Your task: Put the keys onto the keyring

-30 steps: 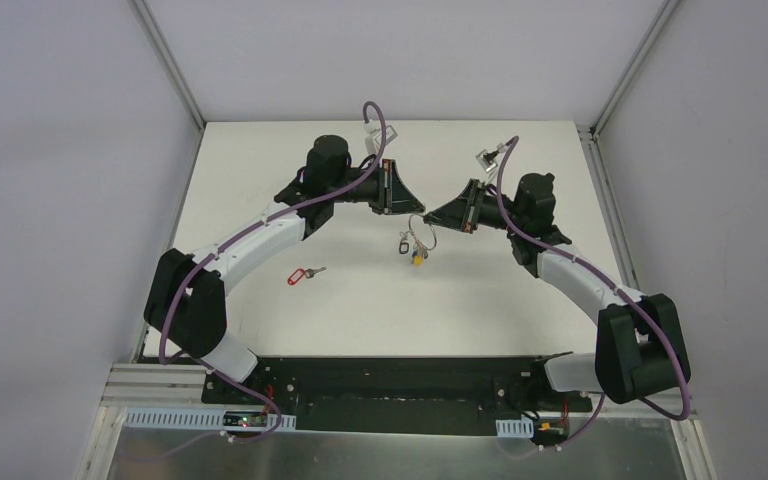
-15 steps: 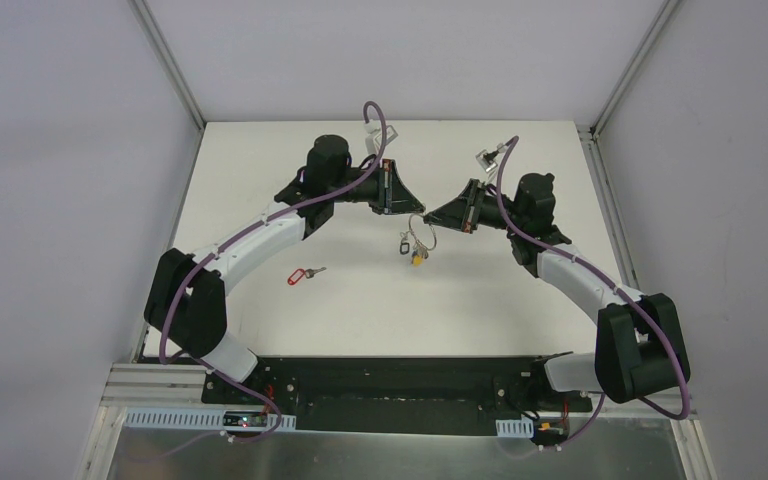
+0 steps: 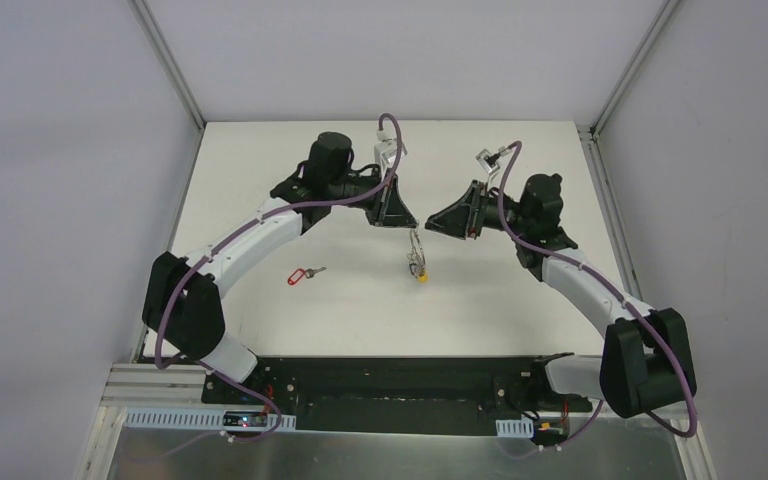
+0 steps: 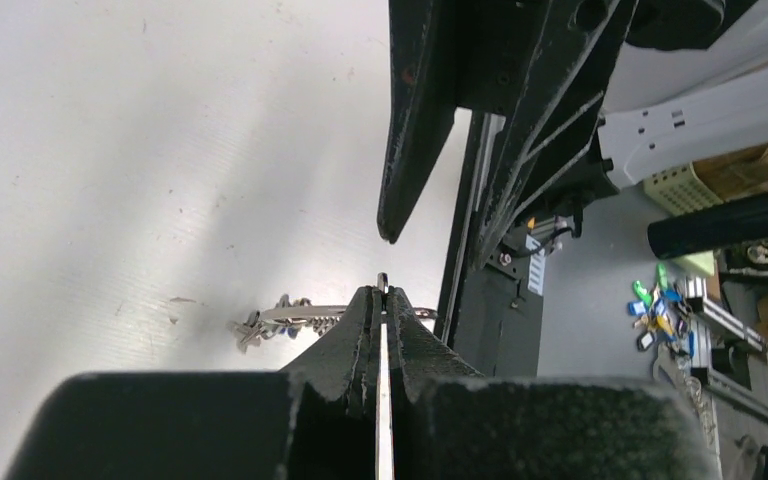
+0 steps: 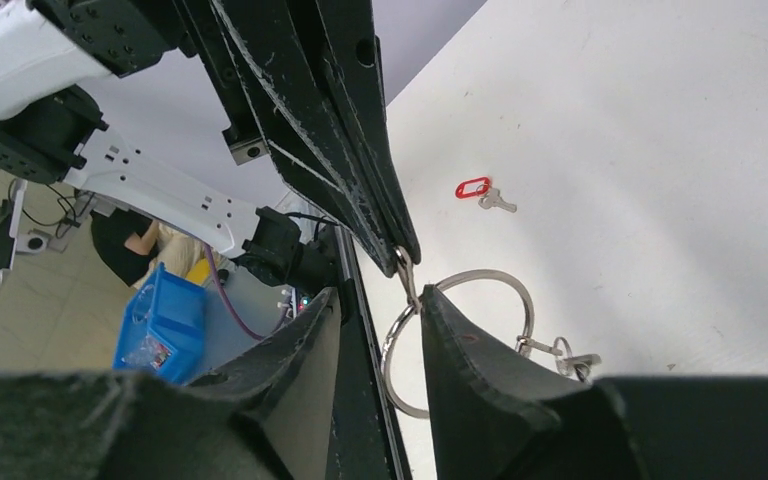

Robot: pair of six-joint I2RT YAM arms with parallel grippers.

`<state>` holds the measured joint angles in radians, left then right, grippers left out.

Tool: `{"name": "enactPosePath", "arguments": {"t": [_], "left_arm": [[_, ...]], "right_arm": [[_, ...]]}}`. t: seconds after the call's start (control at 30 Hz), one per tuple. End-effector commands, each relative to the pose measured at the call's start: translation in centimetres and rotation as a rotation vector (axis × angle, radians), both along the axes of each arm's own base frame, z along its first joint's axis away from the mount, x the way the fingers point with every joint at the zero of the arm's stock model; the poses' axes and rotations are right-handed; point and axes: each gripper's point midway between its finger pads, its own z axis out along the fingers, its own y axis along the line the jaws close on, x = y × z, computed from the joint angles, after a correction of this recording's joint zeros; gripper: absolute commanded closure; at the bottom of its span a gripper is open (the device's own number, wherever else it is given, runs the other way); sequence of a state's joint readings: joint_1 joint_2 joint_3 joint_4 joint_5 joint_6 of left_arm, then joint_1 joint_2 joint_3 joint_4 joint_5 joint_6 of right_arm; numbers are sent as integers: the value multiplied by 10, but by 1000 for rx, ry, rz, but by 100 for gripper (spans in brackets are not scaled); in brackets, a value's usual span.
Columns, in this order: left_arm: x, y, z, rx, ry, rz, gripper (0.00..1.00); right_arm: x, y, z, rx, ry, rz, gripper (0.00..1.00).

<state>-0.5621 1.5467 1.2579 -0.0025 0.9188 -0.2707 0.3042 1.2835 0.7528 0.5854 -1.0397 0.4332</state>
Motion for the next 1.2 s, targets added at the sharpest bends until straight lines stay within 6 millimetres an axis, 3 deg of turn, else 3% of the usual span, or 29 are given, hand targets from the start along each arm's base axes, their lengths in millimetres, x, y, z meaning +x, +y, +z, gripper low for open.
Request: {"name": "enactPosePath", "arguments": {"t": [0.0, 0.37, 0.63, 0.87, 1.03, 1.17], "left_arm": [[-23, 7, 38, -46, -179, -123, 100], [-47, 32, 29, 40, -307, -194, 100], [-63, 83, 32, 198, -406, -138, 100], [-108, 125, 32, 288, -473, -151, 100], [-134, 149, 29, 347, -481, -135, 100], [-153, 156, 37, 325, -476, -129, 100]], "right_arm": [[-11, -2, 15, 0, -139, 54, 62], [-12, -2, 11, -57, -209, 60, 66], [16, 20, -10, -216, -178, -30, 62], [39, 70, -35, -299, -120, 21, 53], [45, 127, -62, -379, -105, 120, 49], [46, 174, -86, -443, -71, 213, 47]]}}
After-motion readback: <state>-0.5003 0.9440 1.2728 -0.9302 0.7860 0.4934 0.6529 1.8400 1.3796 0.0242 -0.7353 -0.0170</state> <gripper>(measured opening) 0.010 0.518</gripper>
